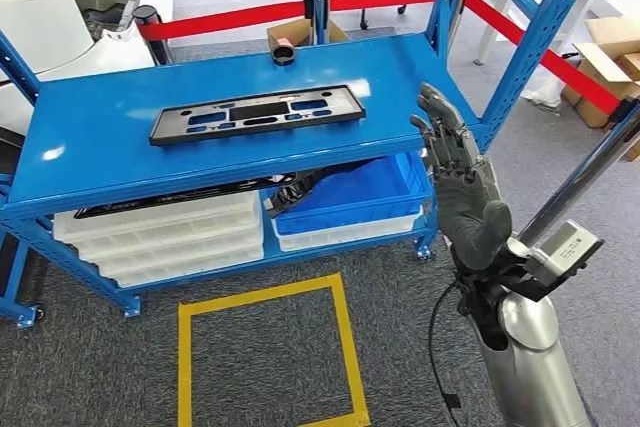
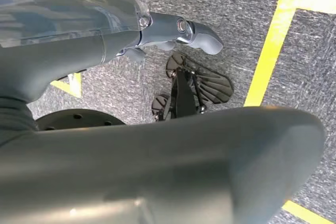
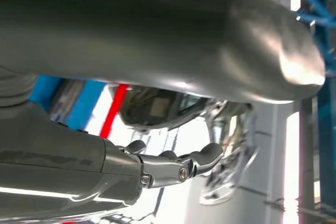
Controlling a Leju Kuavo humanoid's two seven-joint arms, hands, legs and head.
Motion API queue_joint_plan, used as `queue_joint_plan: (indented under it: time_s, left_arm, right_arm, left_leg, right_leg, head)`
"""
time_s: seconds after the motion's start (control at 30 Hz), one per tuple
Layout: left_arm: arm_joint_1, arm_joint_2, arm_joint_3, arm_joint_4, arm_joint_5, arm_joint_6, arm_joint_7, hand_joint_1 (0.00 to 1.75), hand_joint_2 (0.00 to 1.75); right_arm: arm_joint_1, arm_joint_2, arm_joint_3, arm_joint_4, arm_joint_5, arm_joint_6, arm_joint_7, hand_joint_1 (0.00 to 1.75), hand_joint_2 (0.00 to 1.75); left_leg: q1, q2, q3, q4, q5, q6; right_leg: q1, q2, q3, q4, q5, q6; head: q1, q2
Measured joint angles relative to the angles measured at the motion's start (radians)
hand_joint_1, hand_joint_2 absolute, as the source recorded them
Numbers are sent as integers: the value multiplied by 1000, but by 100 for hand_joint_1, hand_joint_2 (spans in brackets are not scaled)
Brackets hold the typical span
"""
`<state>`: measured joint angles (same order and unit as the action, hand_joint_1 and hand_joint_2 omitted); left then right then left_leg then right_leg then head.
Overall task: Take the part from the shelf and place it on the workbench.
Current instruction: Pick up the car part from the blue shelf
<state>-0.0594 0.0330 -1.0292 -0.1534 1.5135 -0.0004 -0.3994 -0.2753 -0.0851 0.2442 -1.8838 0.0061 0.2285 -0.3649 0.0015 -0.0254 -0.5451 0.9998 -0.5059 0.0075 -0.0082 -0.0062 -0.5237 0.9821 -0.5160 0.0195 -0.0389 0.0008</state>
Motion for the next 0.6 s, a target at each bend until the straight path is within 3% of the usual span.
queue_joint_plan:
  time_s: [0.1,0.17,0.23,0.3,0.37,0.4,0.43,0.47,0.53,0.6]
  left_arm:
    - [-2,1,-17,6,6,0,-7,0,0]
    - [-5,2,-30,9,8,0,-12,0,0]
    - [-8,2,-39,10,9,0,-15,0,0]
    - [-9,2,-45,11,9,0,-17,0,0]
    - [-8,2,-49,12,9,0,-18,0,0]
    - [-8,2,-50,13,9,-1,-18,0,0]
    - [-8,2,-52,13,9,-1,-18,0,0]
    - [-8,2,-55,13,9,-1,-18,0,0]
    - [-8,2,-61,14,9,-2,-19,0,0]
    - [-9,2,-64,16,9,-2,-20,0,0]
  right_arm:
    - [-1,-6,15,-32,-7,1,-3,0,0]
    - [-2,-11,26,-57,-14,1,-7,0,0]
    - [-2,-15,30,-75,-19,2,-10,0,0]
    - [-2,-20,33,-86,-20,2,-10,0,0]
    - [1,-24,36,-90,-20,2,-10,0,0]
    - [3,-26,37,-90,-20,2,-10,0,0]
    - [4,-28,38,-91,-21,2,-10,0,0]
    - [4,-30,40,-93,-21,2,-10,0,0]
    - [4,-32,43,-98,-21,1,-11,0,0]
    - [6,-33,45,-103,-21,1,-11,0,0]
  left_leg:
    - [-1,0,-4,1,-1,4]
    - [0,0,-3,-4,0,14]
    - [6,2,3,-12,4,23]
    - [10,3,7,-16,6,27]
    - [11,3,7,-15,4,27]
    - [11,3,8,-15,2,26]
    - [12,2,11,-15,-1,23]
    - [13,1,16,-15,-5,20]
    - [16,-1,28,-14,-16,10]
    - [16,-2,32,-14,-26,-4]
  right_leg:
    - [-1,0,-1,0,4,5]
    - [-1,1,-4,7,12,14]
    - [-1,2,-17,36,0,22]
    - [-4,3,-61,128,-52,27]
    - [-7,3,-131,255,-104,30]
    - [-8,3,-154,288,-108,32]
    - [-9,3,-162,287,-93,34]
    - [-10,3,-149,243,-56,38]
    - [-10,4,-101,111,22,39]
    - [-4,5,-75,35,41,22]
  head:
    - [0,0]
    - [0,0]
    - [1,0]
    - [2,0]
    - [3,0]
    - [3,0]
    - [3,0]
    - [3,0]
    - [3,0]
    - [2,0]
